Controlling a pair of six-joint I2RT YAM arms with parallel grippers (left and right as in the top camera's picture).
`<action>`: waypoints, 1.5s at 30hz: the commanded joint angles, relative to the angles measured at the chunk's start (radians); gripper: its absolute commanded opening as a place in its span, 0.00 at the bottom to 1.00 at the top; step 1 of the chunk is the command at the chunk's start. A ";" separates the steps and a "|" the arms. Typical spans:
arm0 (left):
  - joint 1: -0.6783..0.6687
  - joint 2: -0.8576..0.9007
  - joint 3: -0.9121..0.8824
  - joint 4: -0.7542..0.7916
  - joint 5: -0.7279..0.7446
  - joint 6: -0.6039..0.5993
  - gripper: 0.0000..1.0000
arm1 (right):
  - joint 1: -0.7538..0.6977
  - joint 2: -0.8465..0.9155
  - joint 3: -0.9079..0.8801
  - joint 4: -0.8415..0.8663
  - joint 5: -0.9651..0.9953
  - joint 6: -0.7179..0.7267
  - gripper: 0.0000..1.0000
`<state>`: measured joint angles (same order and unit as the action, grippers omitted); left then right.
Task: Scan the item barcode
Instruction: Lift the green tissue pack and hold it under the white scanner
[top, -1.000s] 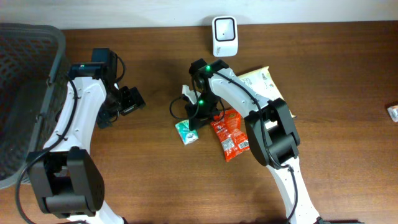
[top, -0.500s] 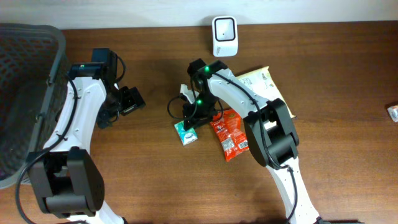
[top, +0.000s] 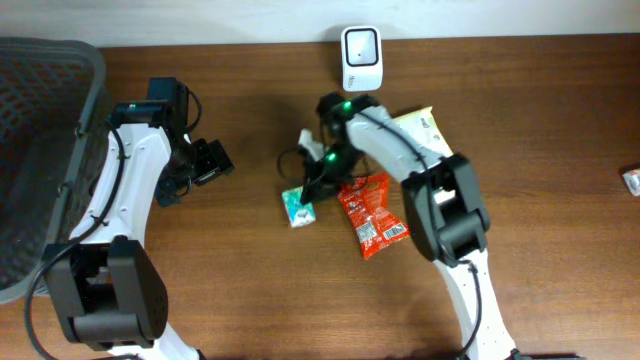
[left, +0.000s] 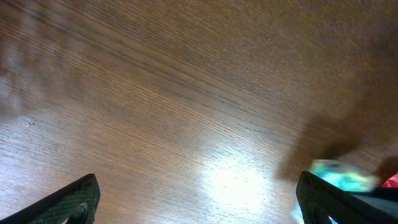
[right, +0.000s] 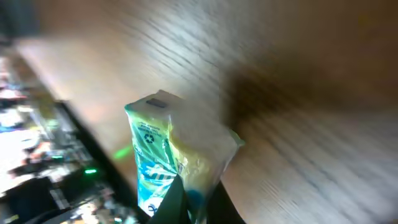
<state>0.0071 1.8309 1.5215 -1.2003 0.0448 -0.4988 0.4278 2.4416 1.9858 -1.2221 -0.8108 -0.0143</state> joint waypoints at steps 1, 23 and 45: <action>0.001 0.013 -0.003 -0.001 -0.008 -0.005 0.99 | -0.119 0.001 0.036 -0.001 -0.311 -0.082 0.04; 0.000 0.013 -0.003 0.013 -0.017 -0.005 0.99 | -0.340 0.000 0.057 0.053 -0.742 -0.636 0.04; 0.000 0.013 -0.003 0.074 -0.019 -0.005 0.99 | -0.472 0.000 0.150 0.125 -0.634 -0.200 0.04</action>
<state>0.0071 1.8309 1.5215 -1.1282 0.0402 -0.4988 -0.0505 2.4416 2.0438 -1.1191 -1.5200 -0.4477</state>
